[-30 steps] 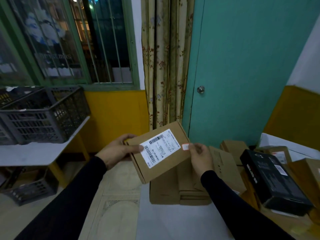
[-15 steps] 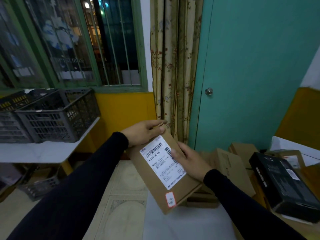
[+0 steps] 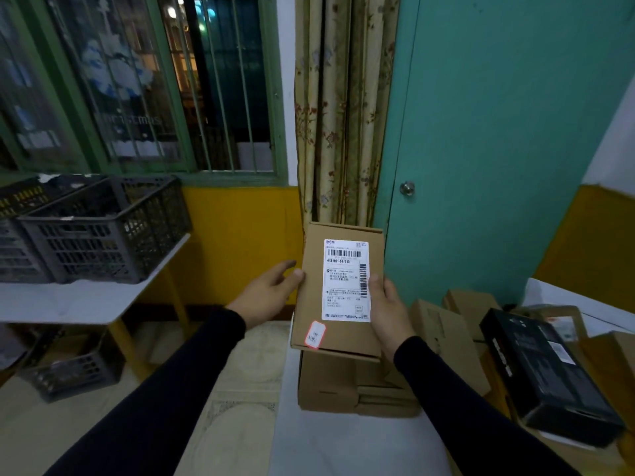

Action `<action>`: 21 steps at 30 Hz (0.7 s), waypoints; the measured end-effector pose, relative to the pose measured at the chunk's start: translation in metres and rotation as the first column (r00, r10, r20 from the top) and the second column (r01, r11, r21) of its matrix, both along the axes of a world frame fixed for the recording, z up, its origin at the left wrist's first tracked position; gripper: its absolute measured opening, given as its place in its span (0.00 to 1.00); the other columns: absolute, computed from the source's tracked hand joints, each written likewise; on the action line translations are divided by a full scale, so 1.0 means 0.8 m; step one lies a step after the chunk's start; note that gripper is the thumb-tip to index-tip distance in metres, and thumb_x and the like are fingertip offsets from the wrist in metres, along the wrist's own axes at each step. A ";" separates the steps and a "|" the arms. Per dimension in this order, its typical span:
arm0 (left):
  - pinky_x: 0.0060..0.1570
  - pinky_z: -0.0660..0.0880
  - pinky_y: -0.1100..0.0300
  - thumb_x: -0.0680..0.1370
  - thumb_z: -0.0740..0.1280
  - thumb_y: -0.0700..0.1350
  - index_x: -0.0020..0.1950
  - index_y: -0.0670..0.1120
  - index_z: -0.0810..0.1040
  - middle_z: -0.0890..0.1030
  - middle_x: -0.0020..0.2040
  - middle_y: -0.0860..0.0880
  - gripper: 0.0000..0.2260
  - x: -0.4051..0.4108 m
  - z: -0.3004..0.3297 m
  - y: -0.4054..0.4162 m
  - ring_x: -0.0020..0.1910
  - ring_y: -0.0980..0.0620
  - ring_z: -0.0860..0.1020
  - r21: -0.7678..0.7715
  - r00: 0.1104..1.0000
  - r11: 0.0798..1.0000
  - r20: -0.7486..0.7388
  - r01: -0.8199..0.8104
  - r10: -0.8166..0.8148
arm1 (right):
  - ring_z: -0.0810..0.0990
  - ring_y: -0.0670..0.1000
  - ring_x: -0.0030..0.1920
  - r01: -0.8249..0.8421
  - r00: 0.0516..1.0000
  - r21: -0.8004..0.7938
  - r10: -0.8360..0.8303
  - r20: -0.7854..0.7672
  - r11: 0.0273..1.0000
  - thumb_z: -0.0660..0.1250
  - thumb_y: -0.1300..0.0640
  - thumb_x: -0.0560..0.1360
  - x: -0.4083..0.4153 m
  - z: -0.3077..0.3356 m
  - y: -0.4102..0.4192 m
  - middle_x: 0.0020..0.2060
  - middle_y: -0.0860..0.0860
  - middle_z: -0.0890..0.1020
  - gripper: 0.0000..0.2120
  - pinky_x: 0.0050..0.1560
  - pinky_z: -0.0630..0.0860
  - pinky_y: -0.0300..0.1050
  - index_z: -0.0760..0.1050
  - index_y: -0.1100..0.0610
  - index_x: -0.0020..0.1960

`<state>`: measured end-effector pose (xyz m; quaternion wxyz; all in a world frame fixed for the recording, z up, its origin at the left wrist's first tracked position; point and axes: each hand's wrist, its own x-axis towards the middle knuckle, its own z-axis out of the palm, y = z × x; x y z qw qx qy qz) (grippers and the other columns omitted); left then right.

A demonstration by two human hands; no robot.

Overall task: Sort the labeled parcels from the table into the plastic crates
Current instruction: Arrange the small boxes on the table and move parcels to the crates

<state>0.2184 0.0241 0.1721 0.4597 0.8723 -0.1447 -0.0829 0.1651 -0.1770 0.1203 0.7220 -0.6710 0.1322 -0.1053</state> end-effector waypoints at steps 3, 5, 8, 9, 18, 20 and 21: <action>0.45 0.75 0.65 0.81 0.59 0.57 0.75 0.56 0.63 0.79 0.61 0.54 0.22 -0.018 -0.009 -0.014 0.53 0.58 0.79 -0.218 0.986 0.976 -0.165 0.002 -0.038 | 0.82 0.41 0.46 -0.007 1.000 0.016 0.007 0.002 1.000 0.52 0.47 0.84 0.001 0.002 0.001 0.53 0.48 0.83 0.17 0.35 0.76 0.30 0.70 0.51 0.69; 0.40 0.75 0.66 0.80 0.61 0.58 0.74 0.58 0.62 0.80 0.57 0.56 0.23 -0.025 -0.014 -0.018 0.50 0.61 0.80 -0.298 0.975 0.953 -0.220 -0.057 -0.011 | 0.81 0.41 0.46 0.003 1.000 0.030 -0.004 0.008 1.000 0.53 0.46 0.84 0.003 0.004 0.001 0.53 0.46 0.83 0.16 0.36 0.76 0.31 0.69 0.50 0.68; 0.49 0.80 0.57 0.78 0.65 0.59 0.76 0.56 0.62 0.80 0.59 0.52 0.28 -0.028 -0.026 -0.015 0.52 0.53 0.82 -0.398 0.954 0.895 -0.288 -0.203 0.088 | 0.82 0.44 0.51 0.017 1.000 0.072 -0.017 -0.004 0.997 0.54 0.44 0.83 0.012 0.000 0.006 0.55 0.45 0.82 0.17 0.51 0.80 0.43 0.66 0.46 0.70; 0.51 0.80 0.54 0.77 0.67 0.58 0.76 0.56 0.62 0.80 0.59 0.51 0.29 -0.030 -0.029 -0.014 0.52 0.52 0.82 -0.417 0.951 0.882 -0.292 -0.219 0.098 | 0.81 0.47 0.55 0.016 1.000 0.084 -0.016 -0.005 0.996 0.54 0.43 0.83 0.015 -0.003 0.009 0.60 0.47 0.81 0.21 0.58 0.79 0.48 0.63 0.47 0.73; 0.45 0.79 0.63 0.77 0.70 0.49 0.72 0.53 0.66 0.79 0.58 0.57 0.25 -0.053 -0.046 0.067 0.51 0.60 0.81 -0.402 0.941 0.854 -0.204 -0.332 0.269 | 0.72 0.51 0.70 -0.220 0.971 0.106 0.228 -0.068 0.970 0.56 0.35 0.80 0.046 -0.019 0.100 0.73 0.44 0.70 0.31 0.71 0.68 0.56 0.50 0.37 0.79; 0.41 0.78 0.67 0.78 0.69 0.48 0.69 0.56 0.68 0.79 0.54 0.61 0.20 -0.052 -0.049 0.107 0.48 0.63 0.81 -0.431 0.927 0.821 -0.202 -0.375 0.317 | 0.73 0.51 0.68 -0.279 0.956 0.128 0.288 -0.060 0.952 0.57 0.35 0.79 0.051 -0.021 0.138 0.72 0.44 0.71 0.30 0.69 0.71 0.57 0.51 0.37 0.78; 0.42 0.78 0.66 0.78 0.68 0.47 0.67 0.57 0.68 0.79 0.54 0.60 0.19 -0.051 -0.049 0.129 0.49 0.62 0.81 -0.444 0.915 0.801 -0.212 -0.402 0.342 | 0.74 0.50 0.67 -0.303 0.948 0.128 0.312 -0.059 0.944 0.57 0.35 0.79 0.052 -0.021 0.160 0.70 0.44 0.73 0.30 0.66 0.73 0.56 0.52 0.37 0.78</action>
